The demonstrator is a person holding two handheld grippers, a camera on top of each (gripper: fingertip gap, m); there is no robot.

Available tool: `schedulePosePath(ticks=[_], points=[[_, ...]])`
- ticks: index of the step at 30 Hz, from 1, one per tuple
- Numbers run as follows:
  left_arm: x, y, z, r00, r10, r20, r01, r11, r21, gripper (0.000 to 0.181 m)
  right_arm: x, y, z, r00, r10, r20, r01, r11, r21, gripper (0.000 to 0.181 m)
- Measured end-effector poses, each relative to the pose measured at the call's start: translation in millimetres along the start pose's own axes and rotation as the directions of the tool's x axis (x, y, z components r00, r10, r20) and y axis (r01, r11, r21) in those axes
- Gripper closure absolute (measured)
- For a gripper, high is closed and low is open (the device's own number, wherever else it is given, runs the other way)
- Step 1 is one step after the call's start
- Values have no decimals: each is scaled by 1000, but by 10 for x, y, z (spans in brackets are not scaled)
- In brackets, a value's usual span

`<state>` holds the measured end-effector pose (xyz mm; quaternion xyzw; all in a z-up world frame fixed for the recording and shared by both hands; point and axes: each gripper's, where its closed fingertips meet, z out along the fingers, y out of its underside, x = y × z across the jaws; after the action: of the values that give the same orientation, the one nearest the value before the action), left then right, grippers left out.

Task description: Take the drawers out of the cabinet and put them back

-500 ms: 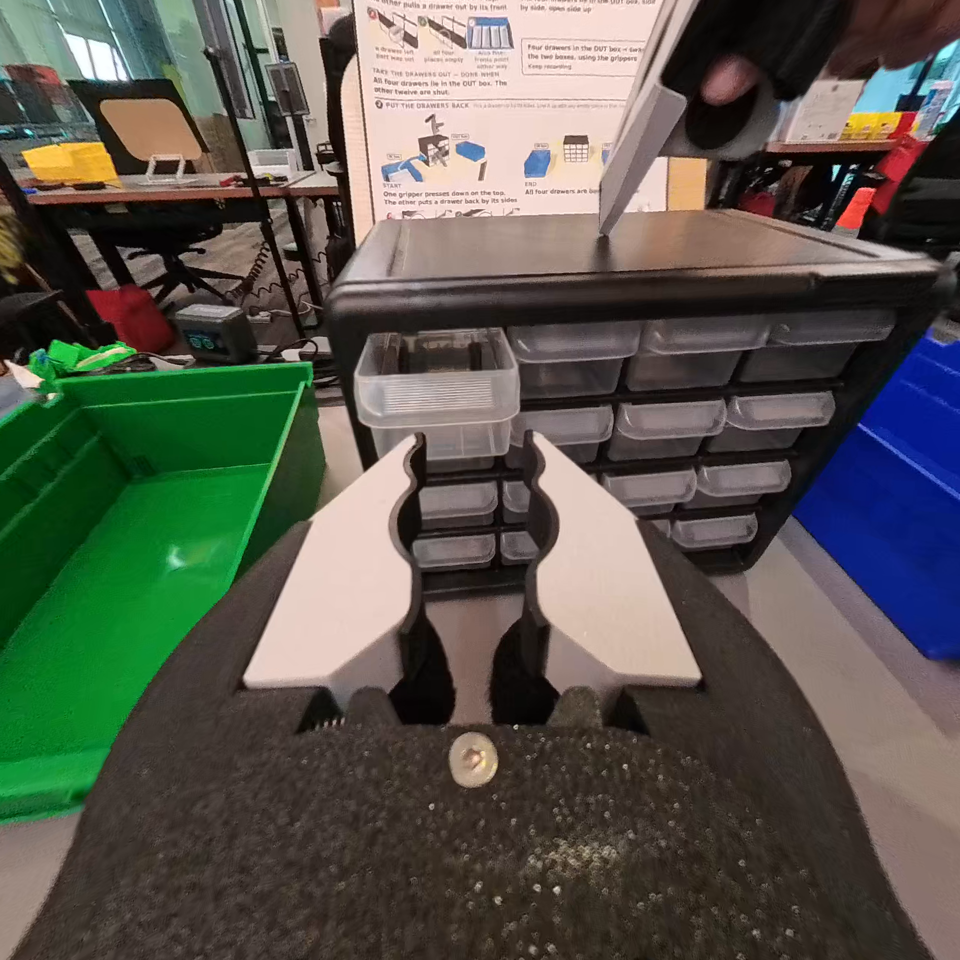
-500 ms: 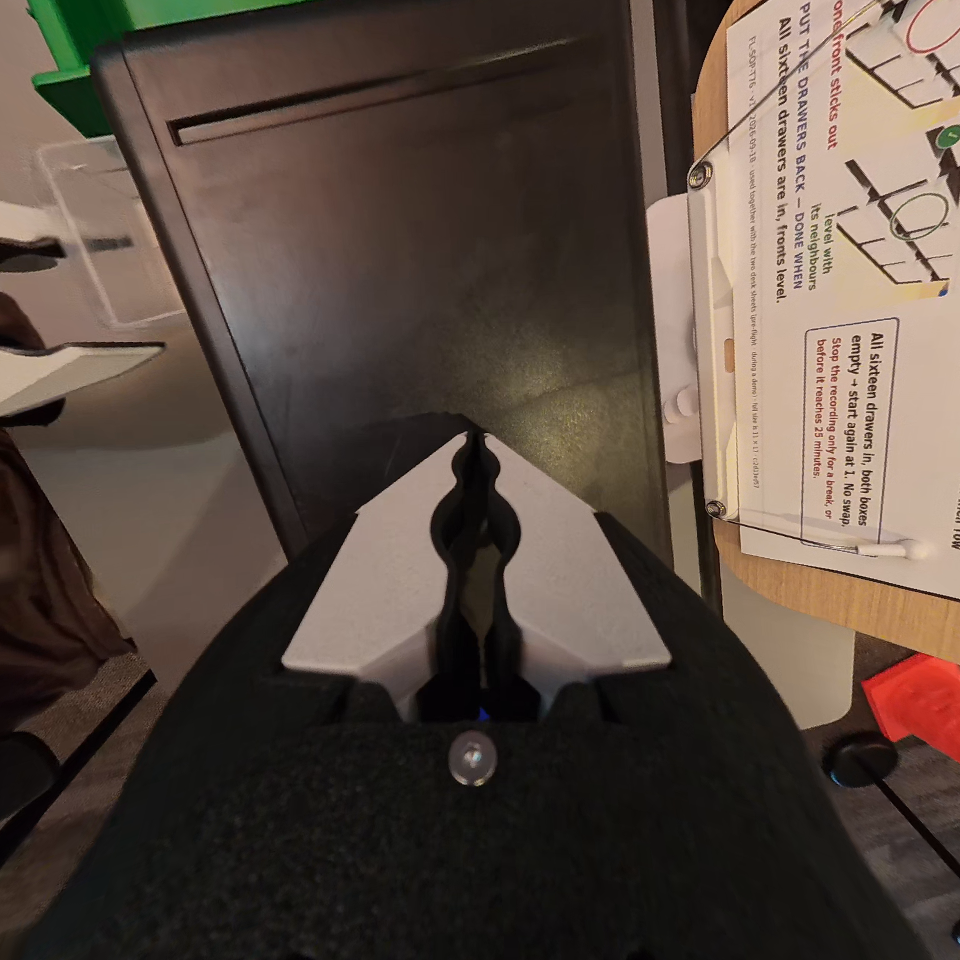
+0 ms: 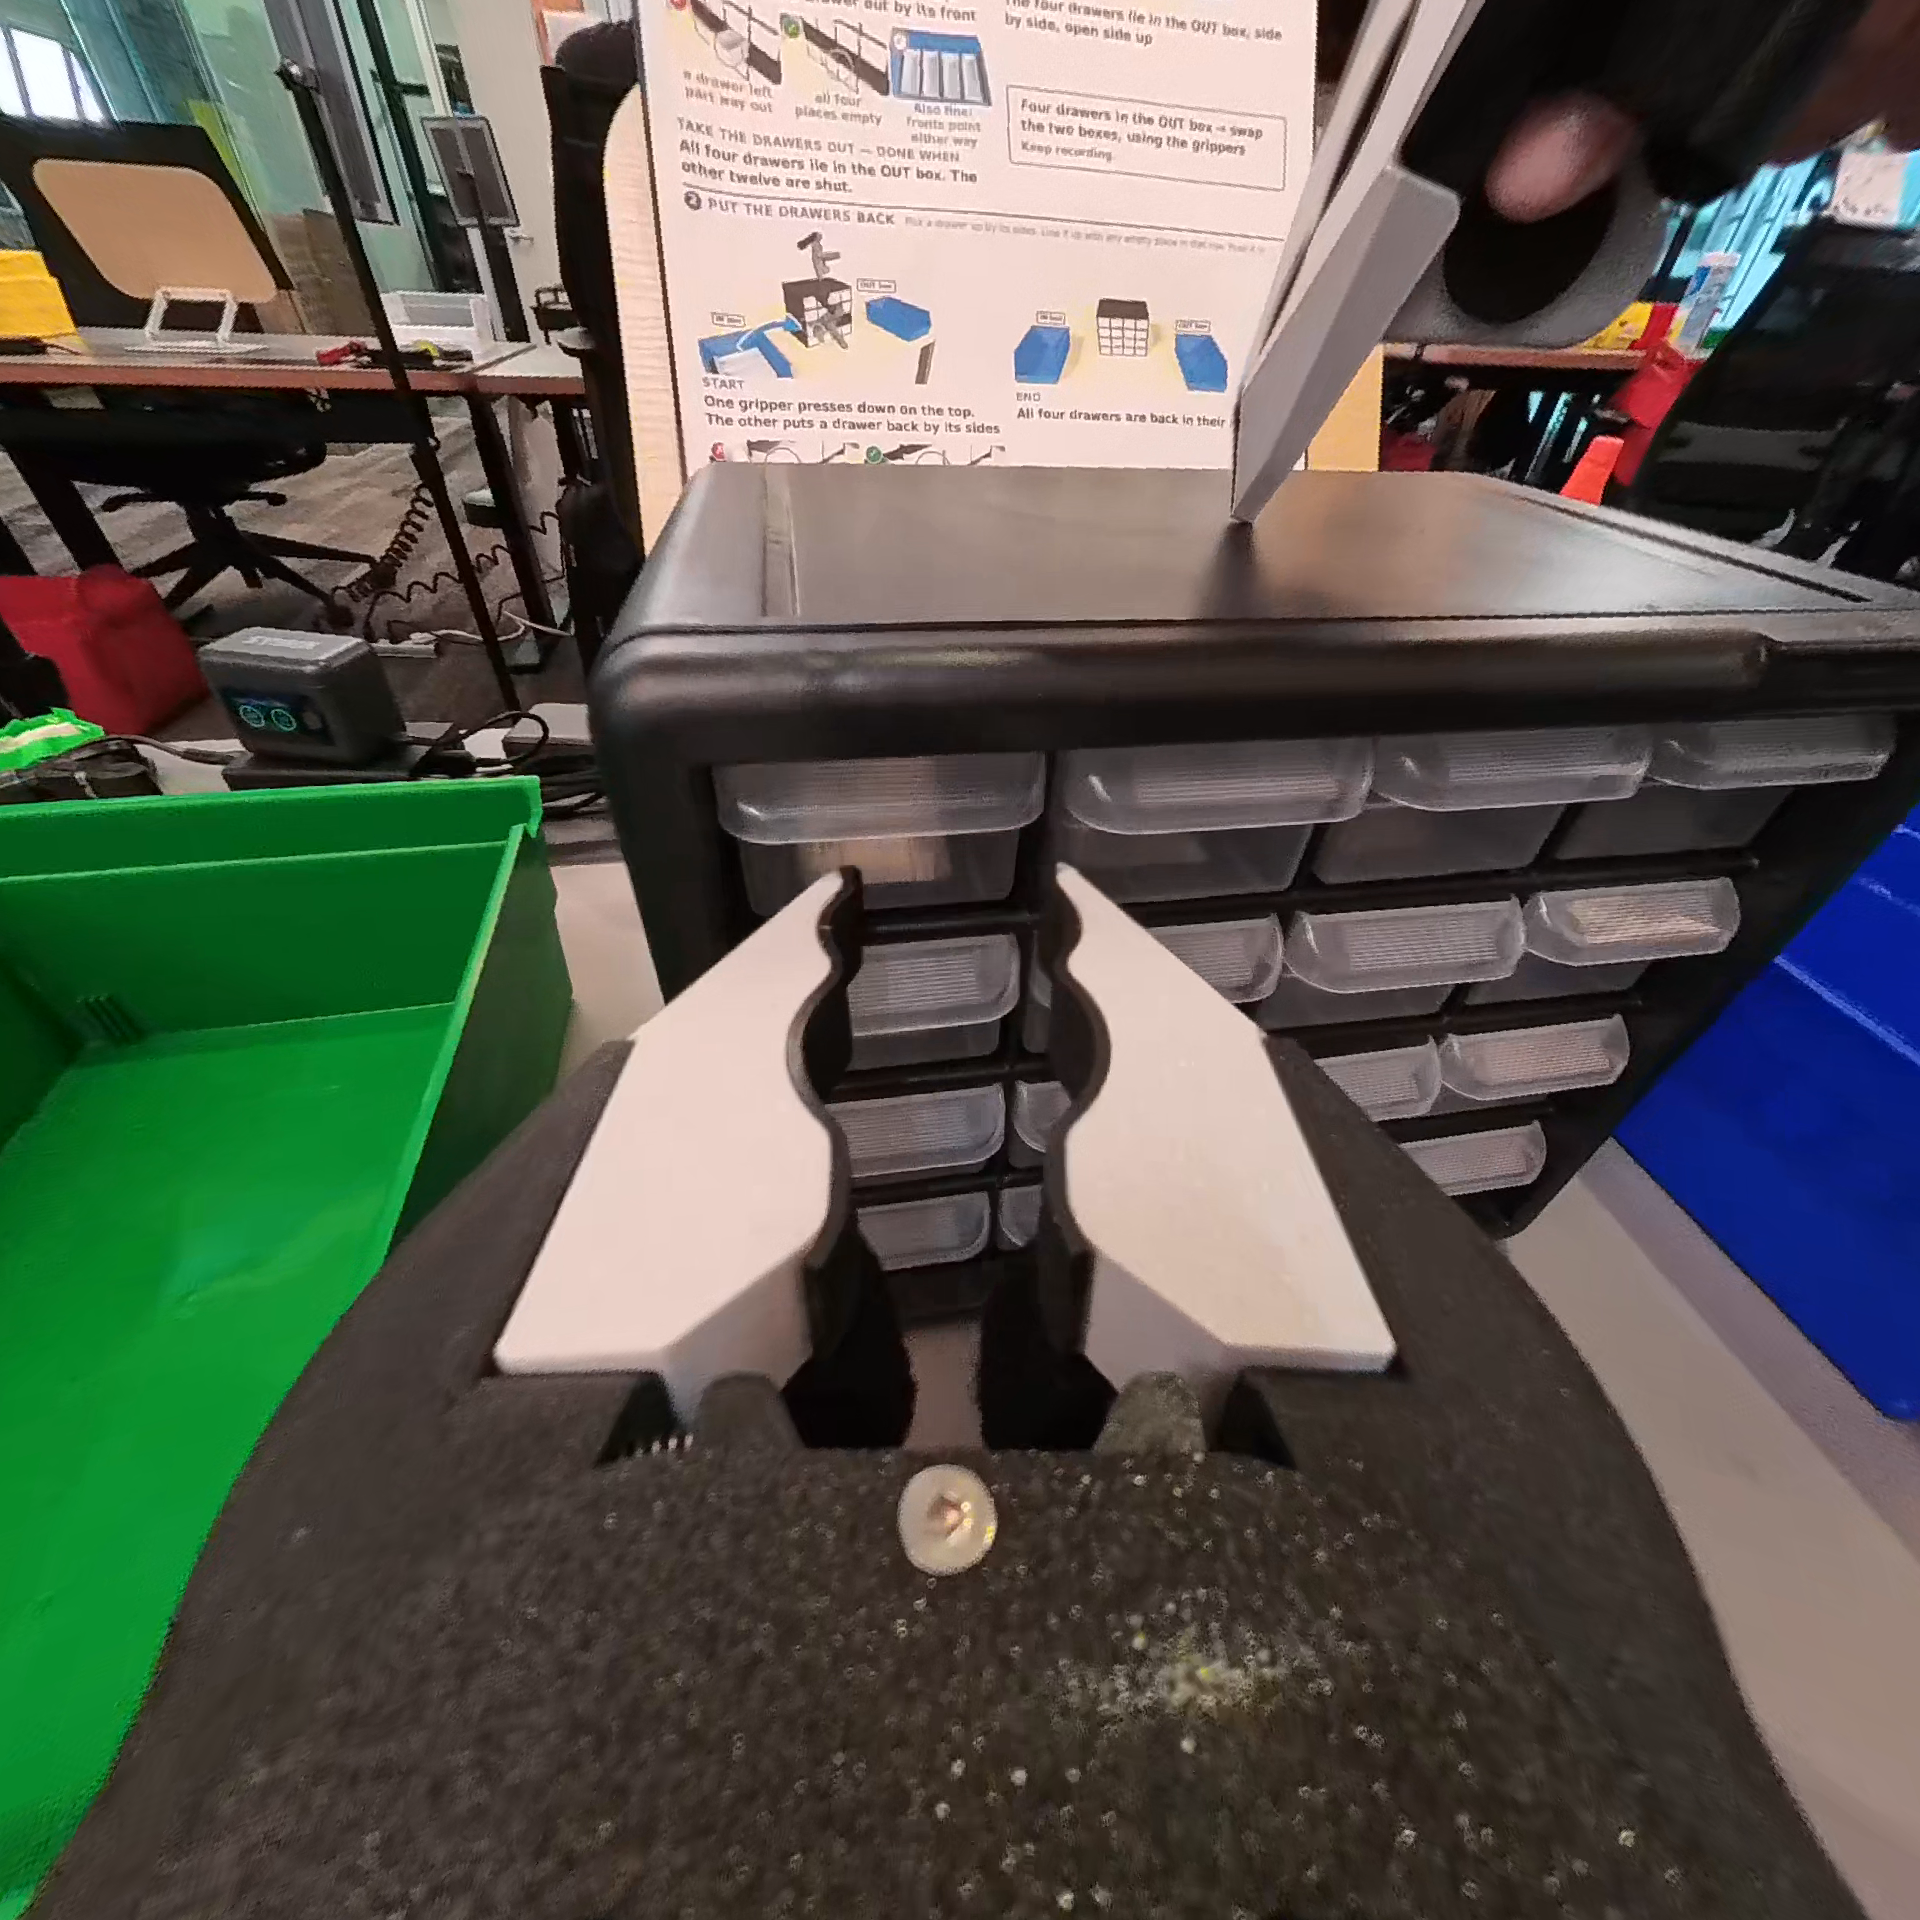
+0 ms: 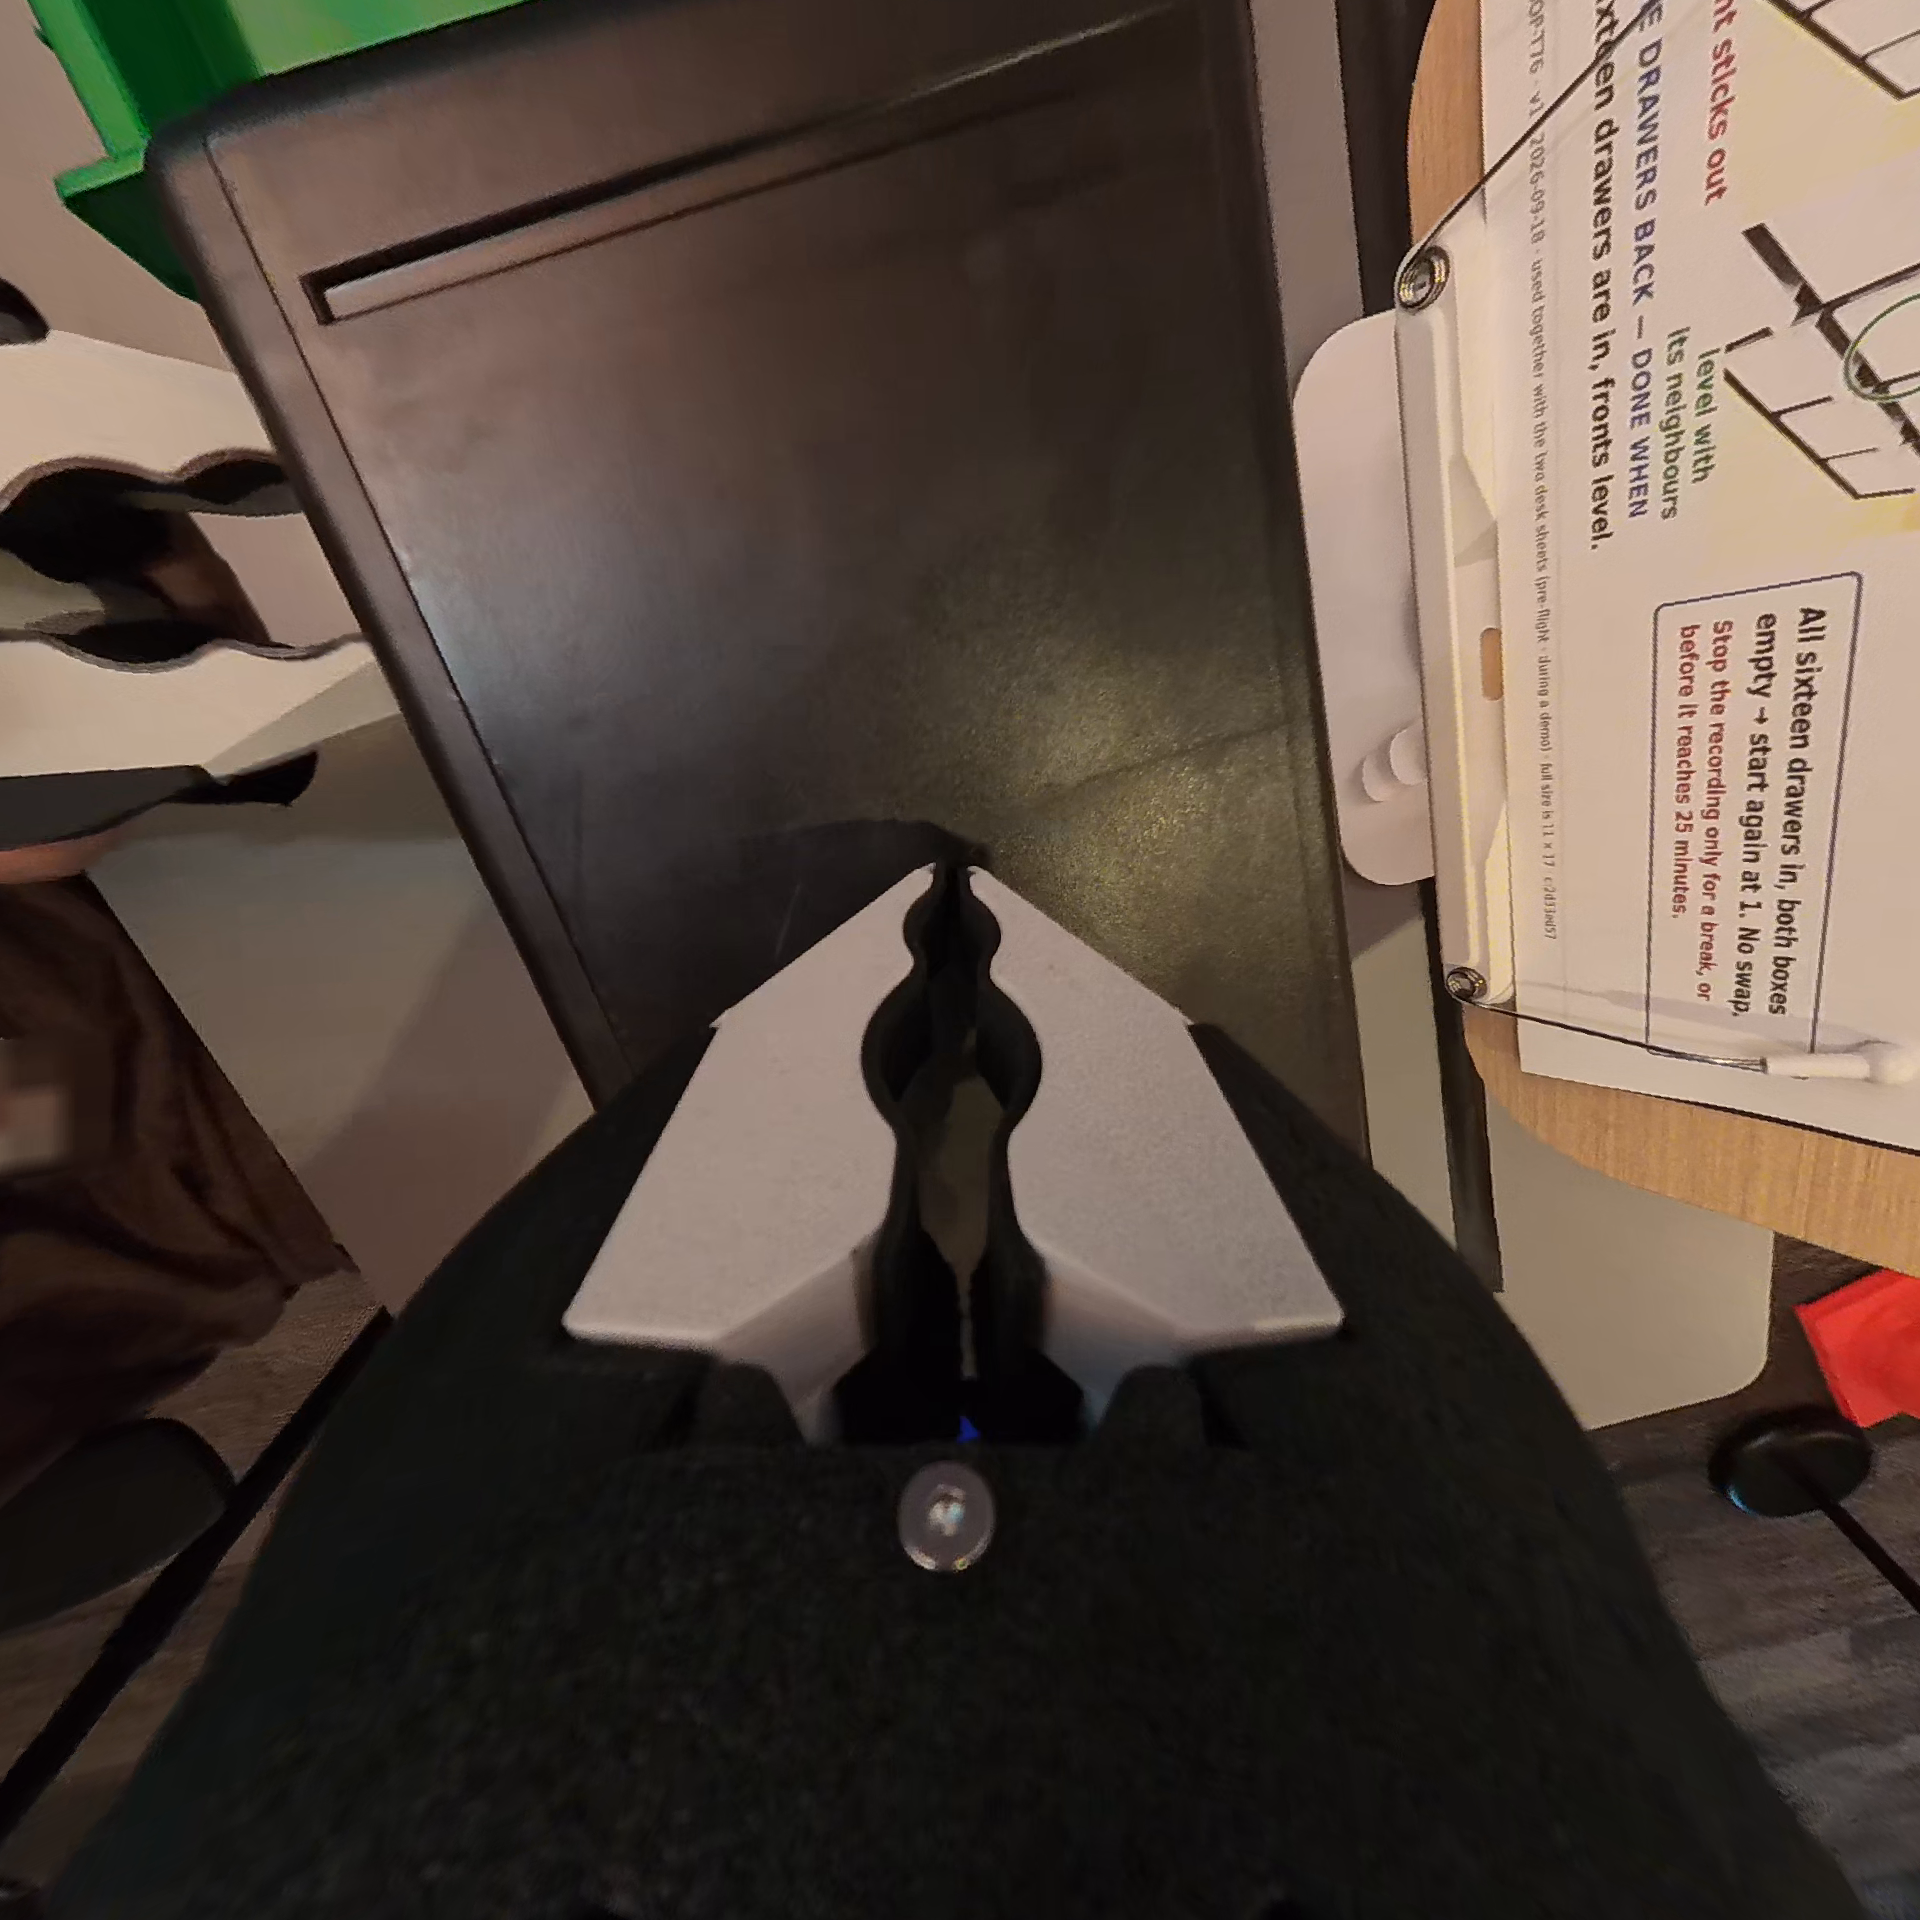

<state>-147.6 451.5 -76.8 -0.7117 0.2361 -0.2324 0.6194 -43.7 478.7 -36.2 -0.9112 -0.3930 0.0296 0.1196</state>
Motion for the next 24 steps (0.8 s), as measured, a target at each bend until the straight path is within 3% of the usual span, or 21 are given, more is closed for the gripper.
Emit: schedulePosePath(ticks=[3,7,14,19,22,24], points=[[31,-33,-3,1000,7,-24,-6,999,45,153,-1,1,0,1000,16,2,-16,1000,-14,181],[118,20,-45,996,-4,-84,5,1000,11,141,1,0,-1,999,38,-12,-38,999,-16,181],[-45,-276,-565,989,-1,-145,5,1000,30,140,8,57,-76,990,31,-135,-21,997,78,181],[-807,-708,-1125,999,14,-52,-8,993,118,135,-331,159,-668,934,184,-307,-14,876,482,175],[-1379,-756,-1518,997,46,56,-54,989,140,138,-764,526,-733,891,275,-361,-2,797,604,169],[-1620,-623,-1728,996,38,76,-45,995,86,140,-1051,825,-605,862,345,-373,-16,752,658,169]])
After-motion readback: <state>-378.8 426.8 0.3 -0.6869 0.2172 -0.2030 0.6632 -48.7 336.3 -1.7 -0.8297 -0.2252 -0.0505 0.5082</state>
